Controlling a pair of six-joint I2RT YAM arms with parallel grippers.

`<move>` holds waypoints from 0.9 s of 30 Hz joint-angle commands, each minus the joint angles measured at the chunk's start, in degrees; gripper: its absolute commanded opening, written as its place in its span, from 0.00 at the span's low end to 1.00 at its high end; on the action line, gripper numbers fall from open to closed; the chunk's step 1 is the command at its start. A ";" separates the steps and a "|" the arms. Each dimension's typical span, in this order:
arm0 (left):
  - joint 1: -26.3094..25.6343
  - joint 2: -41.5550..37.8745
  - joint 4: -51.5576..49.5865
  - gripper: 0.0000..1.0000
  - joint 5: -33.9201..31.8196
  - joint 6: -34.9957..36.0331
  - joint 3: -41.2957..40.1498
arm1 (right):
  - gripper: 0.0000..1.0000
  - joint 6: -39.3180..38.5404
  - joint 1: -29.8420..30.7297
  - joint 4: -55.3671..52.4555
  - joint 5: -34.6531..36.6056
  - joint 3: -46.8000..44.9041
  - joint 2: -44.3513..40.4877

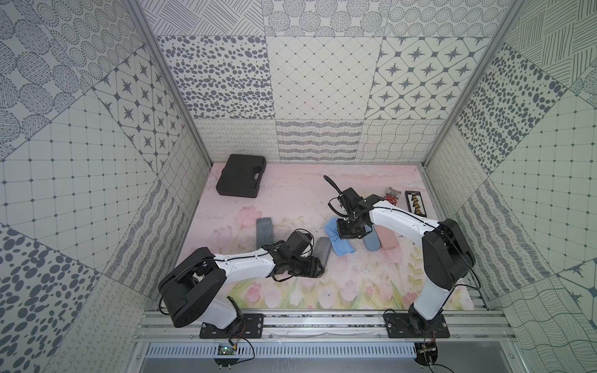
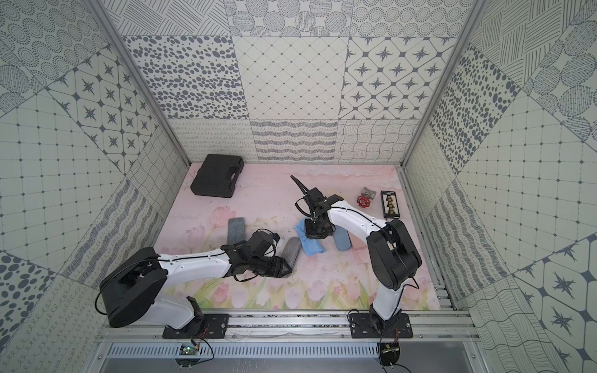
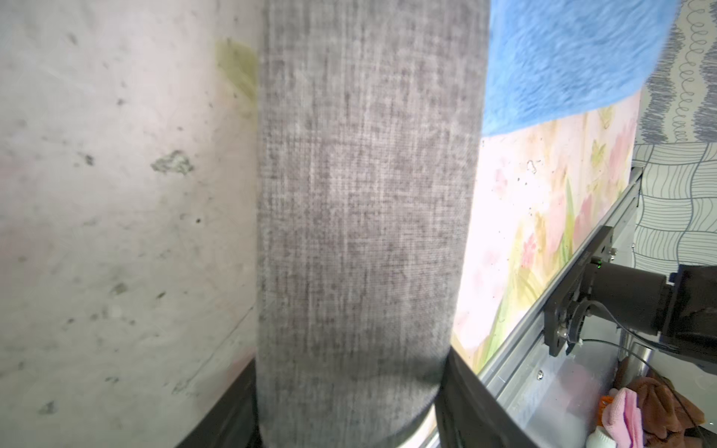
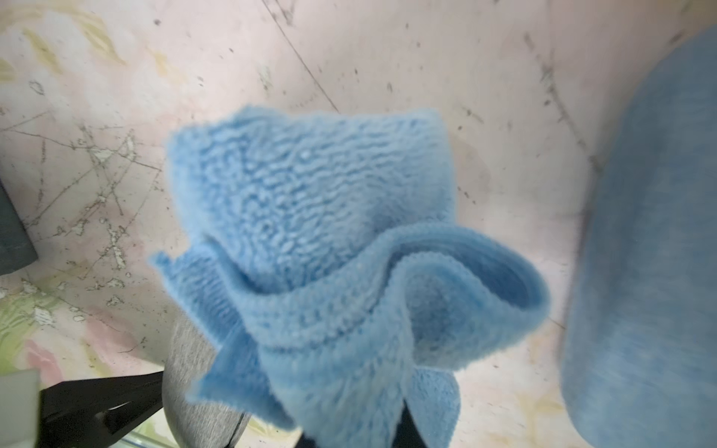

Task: Wipe the eyeglass case
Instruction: Wipe the dirt from the eyeglass case.

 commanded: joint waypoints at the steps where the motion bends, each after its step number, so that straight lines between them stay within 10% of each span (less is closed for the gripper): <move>1: -1.04 -0.80 -7.37 0.00 -6.24 3.25 -0.04 | 0.00 -0.20 3.71 -1.86 -4.18 -0.07 -4.27; 6: -2.31 -2.22 -6.14 0.00 -8.61 3.71 -0.85 | 0.00 11.66 3.87 16.96 -25.50 -11.29 -4.56; 9: -4.15 -2.36 -5.81 0.00 -11.62 5.09 -1.17 | 0.00 8.91 0.42 15.28 -22.49 -12.79 -0.67; 15: -9.63 -1.88 -6.18 0.00 -20.41 9.14 -1.04 | 0.00 -4.36 -1.67 -4.04 6.11 2.01 3.56; 27: -15.76 -2.93 -8.55 0.00 -31.03 11.60 -1.10 | 0.00 4.19 6.44 8.75 -18.36 15.97 13.51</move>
